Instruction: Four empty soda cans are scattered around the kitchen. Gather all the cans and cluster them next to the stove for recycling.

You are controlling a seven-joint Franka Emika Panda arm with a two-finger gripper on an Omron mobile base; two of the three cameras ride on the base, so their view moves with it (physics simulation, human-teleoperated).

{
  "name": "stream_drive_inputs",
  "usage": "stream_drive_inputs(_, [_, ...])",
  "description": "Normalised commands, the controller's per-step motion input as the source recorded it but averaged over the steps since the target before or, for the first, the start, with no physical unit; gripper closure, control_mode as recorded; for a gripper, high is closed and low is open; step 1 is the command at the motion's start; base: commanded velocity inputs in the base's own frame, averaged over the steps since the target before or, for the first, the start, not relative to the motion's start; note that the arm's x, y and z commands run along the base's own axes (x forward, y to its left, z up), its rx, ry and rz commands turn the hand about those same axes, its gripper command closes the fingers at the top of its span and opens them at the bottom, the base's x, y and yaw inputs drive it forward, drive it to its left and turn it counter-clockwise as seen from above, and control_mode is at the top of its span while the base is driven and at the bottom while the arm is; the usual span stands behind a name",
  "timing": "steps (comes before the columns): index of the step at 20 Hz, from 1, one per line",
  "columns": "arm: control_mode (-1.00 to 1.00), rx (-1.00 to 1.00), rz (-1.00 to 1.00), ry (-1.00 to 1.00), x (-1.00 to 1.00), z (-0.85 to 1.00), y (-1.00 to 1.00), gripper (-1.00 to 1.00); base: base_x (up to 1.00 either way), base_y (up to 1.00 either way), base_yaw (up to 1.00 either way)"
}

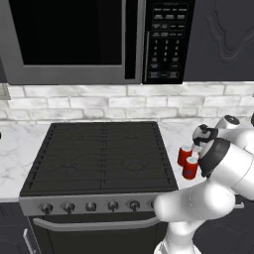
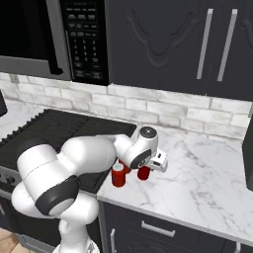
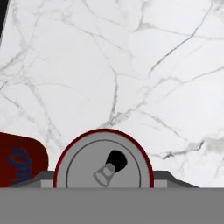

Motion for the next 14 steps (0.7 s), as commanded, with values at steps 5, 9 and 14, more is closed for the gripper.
stream_drive_inputs(5, [-1.00,0.00,0.00,0.00,0.00,-0.01,0.00,-1.00,0.00,0.00,0.00])
stream_drive_inputs(9, [-1.00,0.00,0.00,-0.05,-0.04,0.00,0.00,-1.00,0.00,0.00,0.00])
stream_drive_inputs(14, [-1.00,0.00,0.00,-0.13,-0.11,0.27,0.00,-1.00,0.00,0.00,0.00])
